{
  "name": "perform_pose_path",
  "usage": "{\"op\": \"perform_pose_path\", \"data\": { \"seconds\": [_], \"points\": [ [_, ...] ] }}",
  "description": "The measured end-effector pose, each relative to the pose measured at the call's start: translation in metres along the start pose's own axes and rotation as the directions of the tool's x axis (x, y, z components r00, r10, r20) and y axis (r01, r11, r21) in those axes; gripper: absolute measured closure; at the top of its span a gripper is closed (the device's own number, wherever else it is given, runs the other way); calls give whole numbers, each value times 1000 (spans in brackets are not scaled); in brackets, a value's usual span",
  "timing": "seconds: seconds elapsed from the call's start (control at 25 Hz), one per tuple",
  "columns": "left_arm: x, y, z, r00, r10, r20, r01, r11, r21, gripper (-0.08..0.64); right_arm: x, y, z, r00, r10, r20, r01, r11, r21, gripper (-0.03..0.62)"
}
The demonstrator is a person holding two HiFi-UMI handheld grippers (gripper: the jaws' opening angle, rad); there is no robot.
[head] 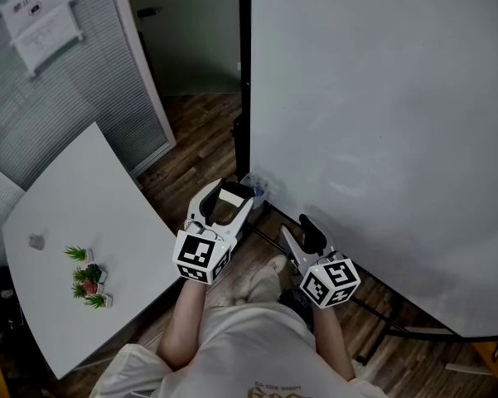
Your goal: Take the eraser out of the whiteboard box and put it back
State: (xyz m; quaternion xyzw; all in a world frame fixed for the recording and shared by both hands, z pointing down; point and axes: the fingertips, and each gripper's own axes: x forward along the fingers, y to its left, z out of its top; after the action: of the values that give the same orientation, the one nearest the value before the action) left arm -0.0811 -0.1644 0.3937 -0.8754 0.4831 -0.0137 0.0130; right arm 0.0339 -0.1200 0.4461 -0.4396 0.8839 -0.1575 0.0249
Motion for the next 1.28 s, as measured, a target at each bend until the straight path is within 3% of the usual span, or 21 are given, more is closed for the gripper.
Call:
{"op": "perform_pose_path", "data": {
  "seconds": [1.28],
  "points": [
    [31,3,-12,999,-36,-28,35,999,-22,290,15,-14,-3,1000,-3,-15,3,1000,23,367]
  ]
}}
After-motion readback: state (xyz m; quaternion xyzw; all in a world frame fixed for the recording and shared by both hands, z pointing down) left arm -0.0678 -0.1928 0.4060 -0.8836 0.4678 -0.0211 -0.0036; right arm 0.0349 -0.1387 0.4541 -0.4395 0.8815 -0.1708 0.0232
